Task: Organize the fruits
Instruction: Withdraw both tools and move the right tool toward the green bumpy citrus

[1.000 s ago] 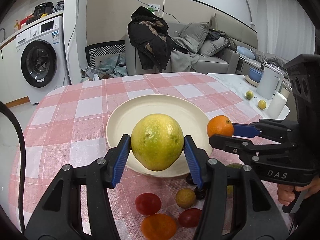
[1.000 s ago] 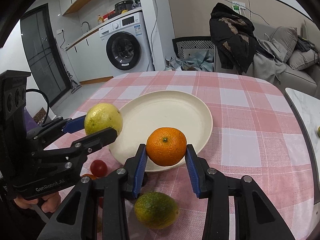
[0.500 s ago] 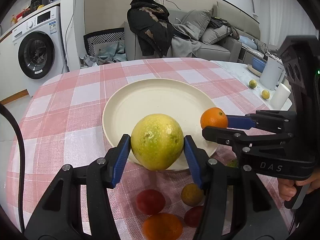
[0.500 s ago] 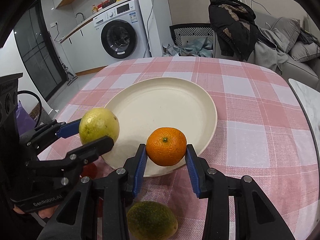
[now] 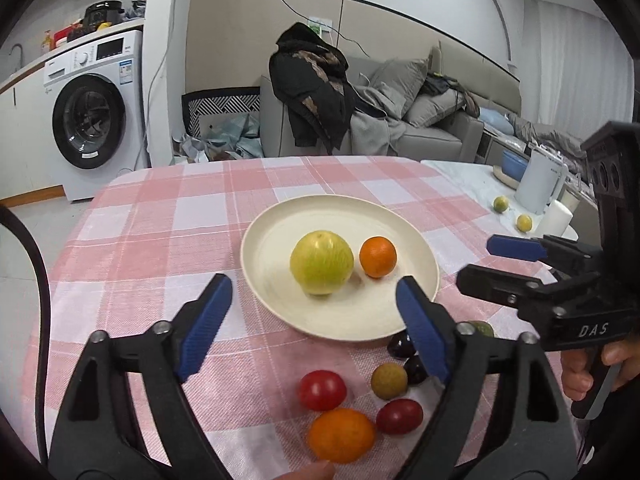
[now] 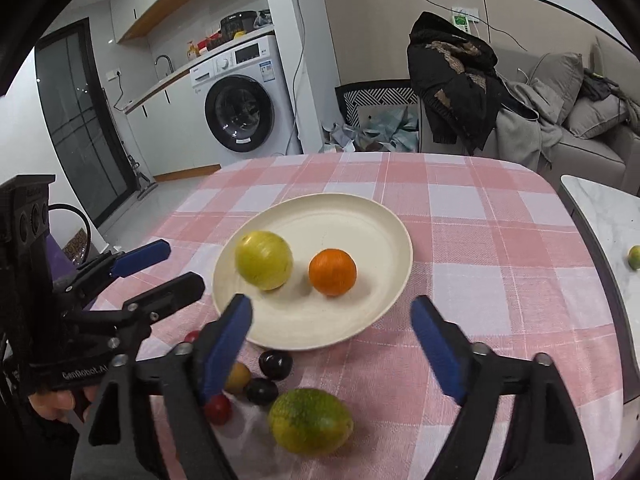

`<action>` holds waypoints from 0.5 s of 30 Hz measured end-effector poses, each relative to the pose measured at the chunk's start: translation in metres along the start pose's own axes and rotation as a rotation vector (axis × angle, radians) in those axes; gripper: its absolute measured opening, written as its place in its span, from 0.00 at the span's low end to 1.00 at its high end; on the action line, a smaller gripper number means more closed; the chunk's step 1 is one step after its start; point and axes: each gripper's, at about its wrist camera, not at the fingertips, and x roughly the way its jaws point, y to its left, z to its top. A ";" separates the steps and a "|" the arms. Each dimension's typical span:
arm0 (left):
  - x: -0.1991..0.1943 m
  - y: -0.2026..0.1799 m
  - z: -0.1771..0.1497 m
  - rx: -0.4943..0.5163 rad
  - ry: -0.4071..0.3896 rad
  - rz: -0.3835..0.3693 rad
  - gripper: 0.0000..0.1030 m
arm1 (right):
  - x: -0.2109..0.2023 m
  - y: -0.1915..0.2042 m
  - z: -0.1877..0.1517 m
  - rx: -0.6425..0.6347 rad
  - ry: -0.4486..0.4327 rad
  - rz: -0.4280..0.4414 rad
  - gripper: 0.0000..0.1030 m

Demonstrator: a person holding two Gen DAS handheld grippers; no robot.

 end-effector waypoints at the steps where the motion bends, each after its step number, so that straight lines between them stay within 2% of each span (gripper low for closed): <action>1: -0.006 0.002 -0.002 -0.004 -0.006 -0.001 0.83 | -0.003 0.000 -0.001 0.002 -0.002 -0.002 0.90; 6: -0.040 0.009 -0.015 -0.008 -0.037 0.004 0.99 | -0.020 0.007 -0.013 -0.029 -0.034 -0.015 1.00; 10: -0.064 0.009 -0.023 0.001 -0.051 0.005 0.99 | -0.034 0.013 -0.021 -0.044 -0.068 -0.009 1.00; 15: -0.087 0.009 -0.032 0.002 -0.058 0.016 0.99 | -0.045 0.018 -0.028 -0.057 -0.057 0.001 1.00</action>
